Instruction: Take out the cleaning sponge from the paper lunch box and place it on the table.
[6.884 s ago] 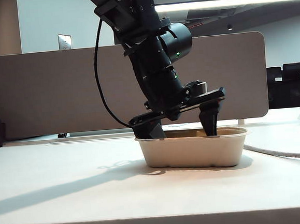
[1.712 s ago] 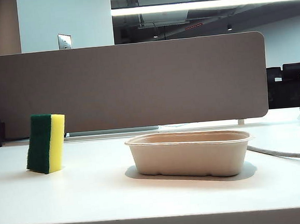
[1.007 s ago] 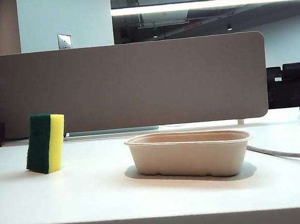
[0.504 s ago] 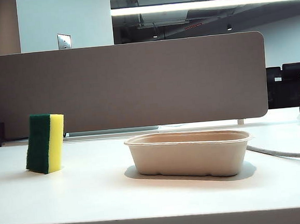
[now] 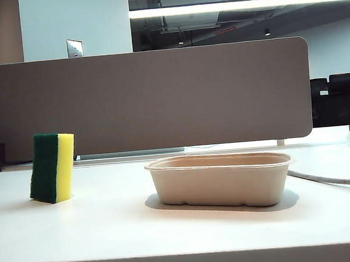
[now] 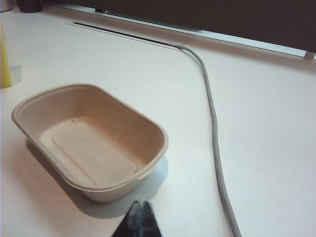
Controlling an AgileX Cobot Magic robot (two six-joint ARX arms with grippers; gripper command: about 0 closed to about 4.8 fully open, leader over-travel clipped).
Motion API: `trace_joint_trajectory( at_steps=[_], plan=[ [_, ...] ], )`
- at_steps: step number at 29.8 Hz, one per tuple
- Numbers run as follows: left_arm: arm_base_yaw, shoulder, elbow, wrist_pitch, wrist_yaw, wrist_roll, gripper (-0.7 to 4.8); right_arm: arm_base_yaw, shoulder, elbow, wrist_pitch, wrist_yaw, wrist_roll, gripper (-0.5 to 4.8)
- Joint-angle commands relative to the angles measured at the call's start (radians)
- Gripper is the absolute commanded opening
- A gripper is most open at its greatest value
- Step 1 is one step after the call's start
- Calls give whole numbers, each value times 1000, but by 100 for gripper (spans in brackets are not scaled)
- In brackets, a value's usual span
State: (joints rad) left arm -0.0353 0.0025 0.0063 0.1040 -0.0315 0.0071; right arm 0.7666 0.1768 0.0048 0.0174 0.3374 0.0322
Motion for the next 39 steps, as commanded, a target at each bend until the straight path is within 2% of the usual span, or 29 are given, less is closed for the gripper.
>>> trace_joint_trajectory(
  at_steps=[1, 4, 39],
  plan=[
    [1, 0, 1, 31, 68, 5, -5, 0, -1, 1, 15, 0, 1, -5],
    [1, 0, 1, 22, 100, 5, -5, 0, -1, 1, 15, 0, 1, -5],
    [0, 0, 1, 15, 100, 2, -5, 0, -1, 1, 15, 0, 1, -5]
  ],
)
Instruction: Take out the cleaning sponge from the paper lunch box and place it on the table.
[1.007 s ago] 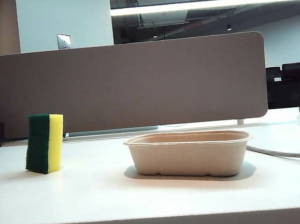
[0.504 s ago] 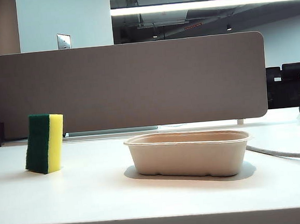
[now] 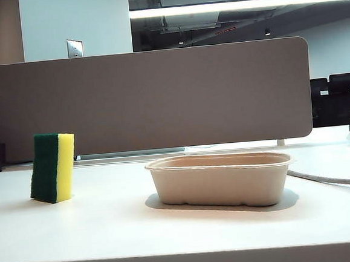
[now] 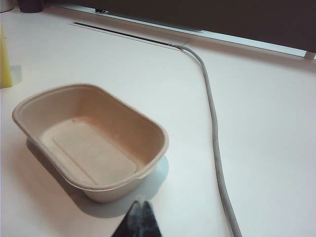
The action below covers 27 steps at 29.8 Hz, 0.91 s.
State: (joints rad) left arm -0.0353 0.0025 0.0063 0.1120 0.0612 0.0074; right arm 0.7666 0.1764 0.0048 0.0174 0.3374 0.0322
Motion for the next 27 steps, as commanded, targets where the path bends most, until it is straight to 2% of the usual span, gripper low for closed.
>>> trace_joint_trajectory(
  at_steps=[1, 5, 9, 22, 27],
  plan=[
    [0, 0, 1, 7, 7, 2, -5, 0, -1, 1, 15, 0, 1, -5],
    [0, 0, 1, 6, 7, 2, -5, -29, -2, 1, 16, -13, 1, -5],
    [0, 0, 1, 5, 7, 2, -5, -153, -2, 1, 15, -79, 1, -5],
    [0, 0, 1, 1, 6, 2, -5, -649, -173, 1, 24, -94, -7, -5],
    [0, 0, 1, -5, 6, 2, -5, -710, -172, 1, 40, -111, -7, -5]
  ],
)
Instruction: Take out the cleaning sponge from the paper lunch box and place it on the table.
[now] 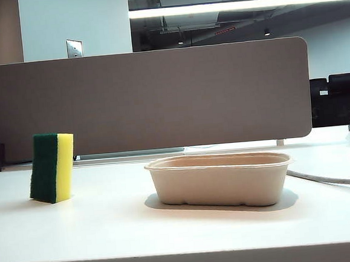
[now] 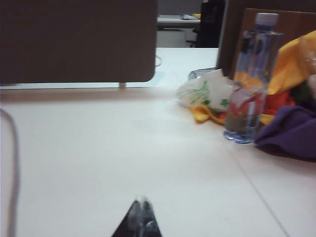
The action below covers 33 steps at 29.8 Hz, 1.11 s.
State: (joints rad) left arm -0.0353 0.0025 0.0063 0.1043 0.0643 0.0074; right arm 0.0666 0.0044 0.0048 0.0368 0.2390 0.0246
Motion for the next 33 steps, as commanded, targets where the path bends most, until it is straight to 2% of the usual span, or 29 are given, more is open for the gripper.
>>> trace_joint_trajectory(
  at_steps=[1, 8, 33],
  plan=[
    [0, 0, 1, 1, 4, 2, -5, -11, 0, 1, 20, -24, 1, -5],
    [0, 0, 1, 1, 4, 2, -5, -15, 0, 1, 10, -174, -33, -5],
    [0, 0, 1, 1, 3, 2, -5, -34, 0, 1, 12, -193, -32, -5]
  ],
)
